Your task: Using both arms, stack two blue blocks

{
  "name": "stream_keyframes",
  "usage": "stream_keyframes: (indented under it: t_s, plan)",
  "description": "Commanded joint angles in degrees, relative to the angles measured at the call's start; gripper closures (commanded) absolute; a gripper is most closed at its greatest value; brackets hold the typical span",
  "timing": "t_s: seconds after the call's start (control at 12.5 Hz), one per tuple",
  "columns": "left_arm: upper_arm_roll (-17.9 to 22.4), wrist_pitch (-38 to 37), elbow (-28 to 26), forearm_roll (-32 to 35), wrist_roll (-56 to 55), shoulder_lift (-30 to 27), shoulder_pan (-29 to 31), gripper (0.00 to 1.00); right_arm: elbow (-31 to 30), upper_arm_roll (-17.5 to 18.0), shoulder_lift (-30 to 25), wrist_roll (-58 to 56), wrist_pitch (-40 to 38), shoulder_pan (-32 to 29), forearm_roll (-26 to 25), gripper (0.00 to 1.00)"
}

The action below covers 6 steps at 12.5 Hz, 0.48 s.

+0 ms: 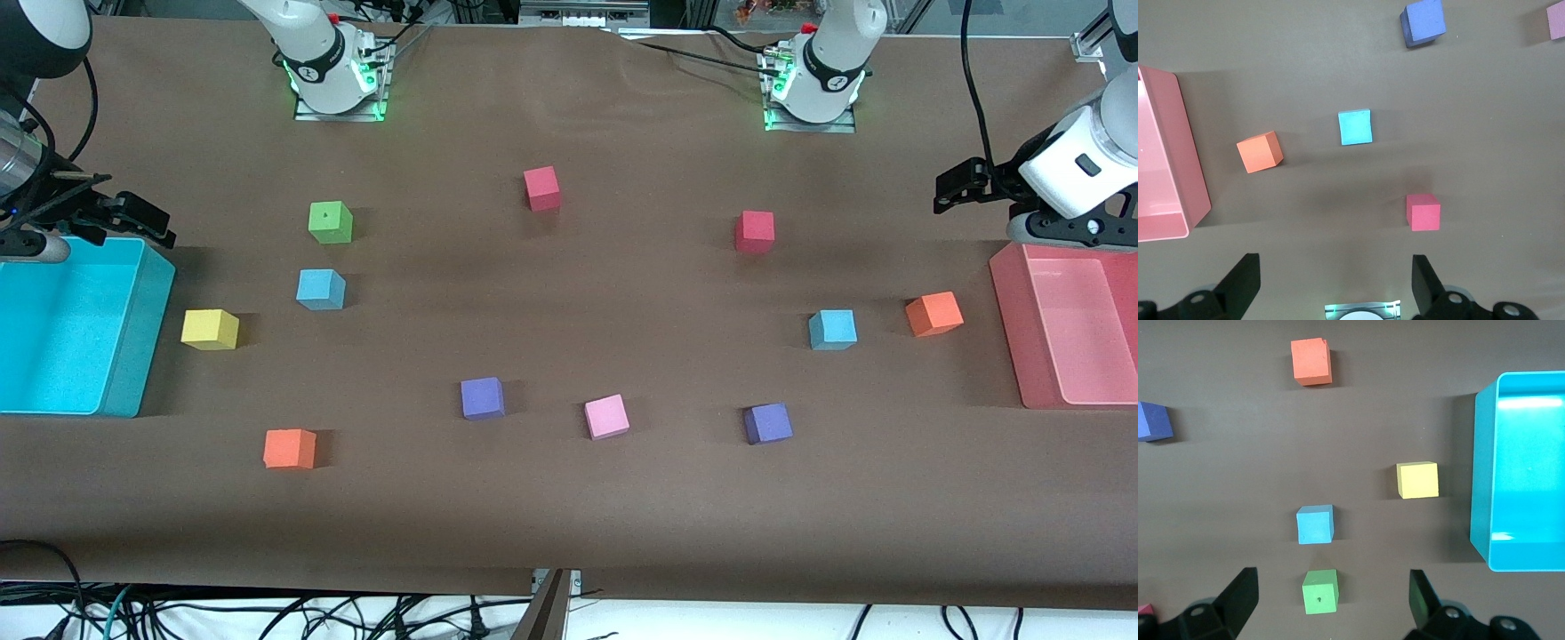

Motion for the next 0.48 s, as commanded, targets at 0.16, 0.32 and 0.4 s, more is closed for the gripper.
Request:
stream_keyframes:
  t_s: [0.16,0.32,0.4]
  plan:
    - [-0.18,-0.64,1.65,-1.29,-1.8,0.69,0.37,0.0,-0.06,-0.78,-0.98,-1.1,-0.9,0.6,0.06,0.0]
    - [-0.18,-0.55,1.65,-1.29,-1.72,0.78,0.37,0.0,1.08,-0.61,-0.8,-0.66,-1.25,0.6,0.06,0.0]
    - [-0.18,-0.55,1.65,-1.29,-1.72,0.69,0.37,0.0,1.43,-0.61,-0.45,-0.66,-1.86,0.6,0.15,0.0]
